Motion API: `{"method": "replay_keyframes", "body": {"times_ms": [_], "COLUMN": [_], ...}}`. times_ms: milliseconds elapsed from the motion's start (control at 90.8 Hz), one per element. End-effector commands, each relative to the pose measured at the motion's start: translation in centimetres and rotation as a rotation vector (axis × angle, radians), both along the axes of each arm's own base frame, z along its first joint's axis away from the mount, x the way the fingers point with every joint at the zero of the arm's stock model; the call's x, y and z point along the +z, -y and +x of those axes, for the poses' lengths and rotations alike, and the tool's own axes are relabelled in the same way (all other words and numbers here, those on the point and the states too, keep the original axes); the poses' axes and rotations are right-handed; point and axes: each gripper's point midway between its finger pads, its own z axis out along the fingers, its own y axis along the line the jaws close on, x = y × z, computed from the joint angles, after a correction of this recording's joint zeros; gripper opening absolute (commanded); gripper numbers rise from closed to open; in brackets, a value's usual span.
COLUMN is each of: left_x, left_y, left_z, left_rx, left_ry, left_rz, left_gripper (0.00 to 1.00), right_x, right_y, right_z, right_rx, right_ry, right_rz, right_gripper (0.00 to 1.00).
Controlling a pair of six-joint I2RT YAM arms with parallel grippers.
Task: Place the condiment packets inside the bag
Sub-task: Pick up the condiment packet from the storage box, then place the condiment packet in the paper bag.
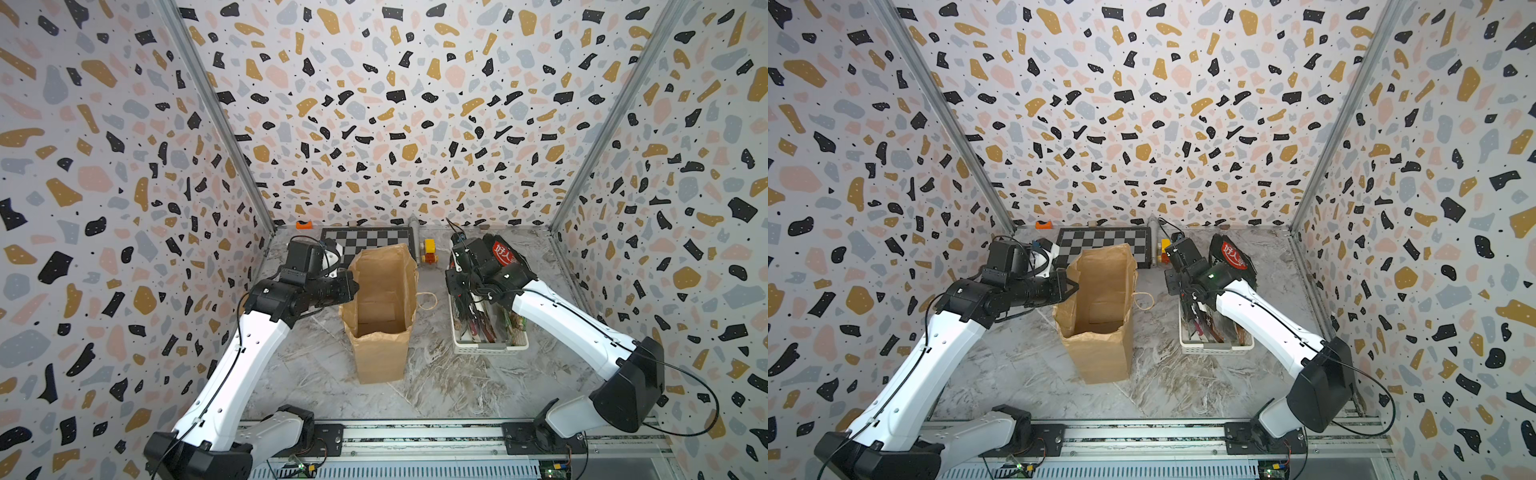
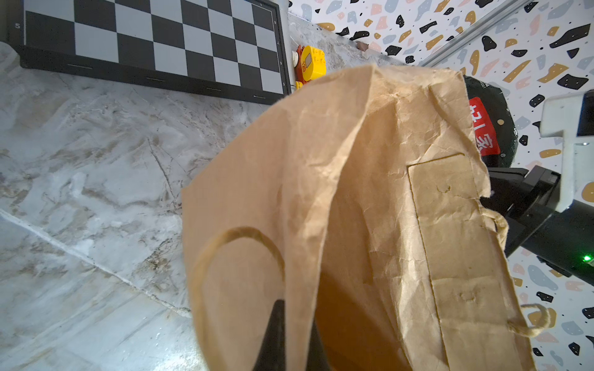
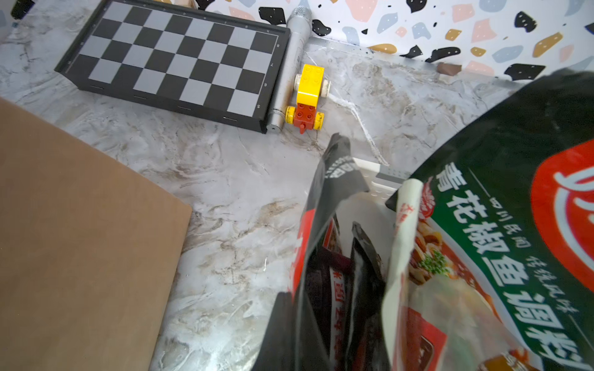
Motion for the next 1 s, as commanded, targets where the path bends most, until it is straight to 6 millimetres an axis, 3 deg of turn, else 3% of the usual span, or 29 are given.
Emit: {"method": "replay_keyframes", "body": {"times_ms": [0, 198, 430, 540, 639, 804, 991], "left_x": [0.6, 0.5, 0.1, -0.1, -0.2, -0.6, -0.7], "left_y": [-0.1, 0.0, 0.0, 0.2, 0.3, 0.4, 0.7], "left_z": [0.0, 0.0, 0.1, 0.2, 0.3, 0.3, 0.3], "left_rx": [-0.006, -0.015, -0.017, -0.022, -0.023, -0.03, -0.042], "left_ry": [0.038, 0.035, 0.022, 0.013, 0.009, -0.002, -0.004], "left_rz": [0.012, 0.012, 0.016, 0.011, 0.009, 0.008, -0.003], "left_gripper": [0.0, 0.0, 0.0, 0.0, 0.0, 0.0, 0.0], "right_x": [5.8, 13.1, 23.3, 28.2, 31.8, 36.1, 38.6], "right_y": [1.5, 1.6, 1.1, -0.6, -3.6, -7.3, -9.4], "right_z": [-1.0, -2.7, -4.2, -5.6, -7.3, -9.9, -10.7], "right_rx": [0.008, 0.111, 0.2, 0.301, 0.448, 0.653, 0.749], "right_ry": [0.079, 0.157, 0.34, 0.419, 0.469, 0.491, 0.496], "right_rz": [-0.003, 0.026, 0.109, 0.235, 0.403, 0.67, 0.83], "right_gripper": [0.0, 0.0, 0.0, 0.0, 0.0, 0.0, 0.0]}}
